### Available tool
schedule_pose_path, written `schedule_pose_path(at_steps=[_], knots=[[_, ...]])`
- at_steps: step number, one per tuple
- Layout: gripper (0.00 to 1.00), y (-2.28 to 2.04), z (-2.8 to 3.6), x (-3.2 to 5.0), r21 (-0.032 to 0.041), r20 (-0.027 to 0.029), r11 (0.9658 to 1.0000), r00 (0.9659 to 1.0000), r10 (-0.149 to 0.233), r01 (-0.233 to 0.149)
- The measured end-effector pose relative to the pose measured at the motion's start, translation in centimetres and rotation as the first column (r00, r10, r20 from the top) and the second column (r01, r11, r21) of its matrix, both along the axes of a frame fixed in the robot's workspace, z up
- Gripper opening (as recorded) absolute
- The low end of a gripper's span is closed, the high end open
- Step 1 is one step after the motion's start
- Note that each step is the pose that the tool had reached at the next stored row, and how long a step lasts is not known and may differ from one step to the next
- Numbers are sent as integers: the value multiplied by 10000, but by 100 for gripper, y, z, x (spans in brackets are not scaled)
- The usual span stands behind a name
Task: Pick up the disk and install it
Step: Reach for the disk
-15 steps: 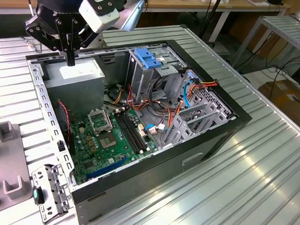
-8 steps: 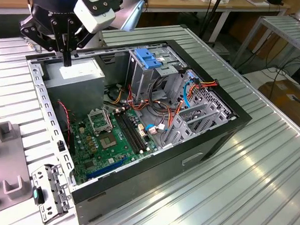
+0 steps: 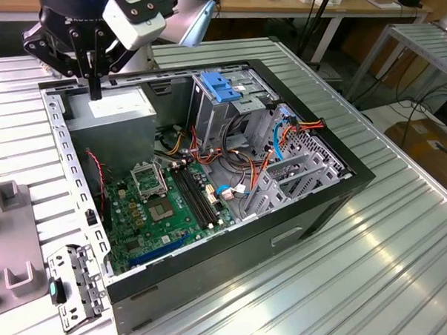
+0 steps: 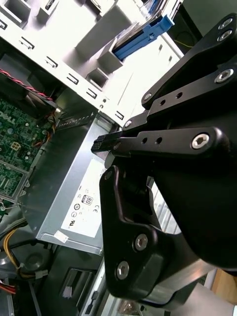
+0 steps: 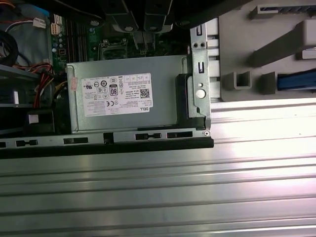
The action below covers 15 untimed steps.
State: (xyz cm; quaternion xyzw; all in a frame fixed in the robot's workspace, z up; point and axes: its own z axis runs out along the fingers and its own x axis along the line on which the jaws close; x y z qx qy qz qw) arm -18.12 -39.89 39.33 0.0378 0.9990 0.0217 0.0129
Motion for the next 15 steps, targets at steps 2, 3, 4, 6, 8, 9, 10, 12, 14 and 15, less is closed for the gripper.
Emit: schedule_pose_path(at_steps=[2,3,4,6,8,9,10,12,14,15], knots=[[11,0,0,-18,0,0,10000,10000,-1,1],[11,0,0,-27,0,0,10000,10000,-1,1],[11,0,0,-37,0,0,10000,10000,-1,1],[11,0,0,-55,0,0,10000,10000,-1,1],[11,0,0,-74,0,0,10000,10000,-1,1],[11,0,-1,-81,1,1,10000,10000,-1,1],[11,0,0,-90,0,0,10000,10000,-1,1],[11,0,0,-105,0,0,10000,10000,0,0],[11,0,0,-120,0,0,10000,10000,-1,1],[11,0,0,-128,0,0,10000,10000,-1,1]])
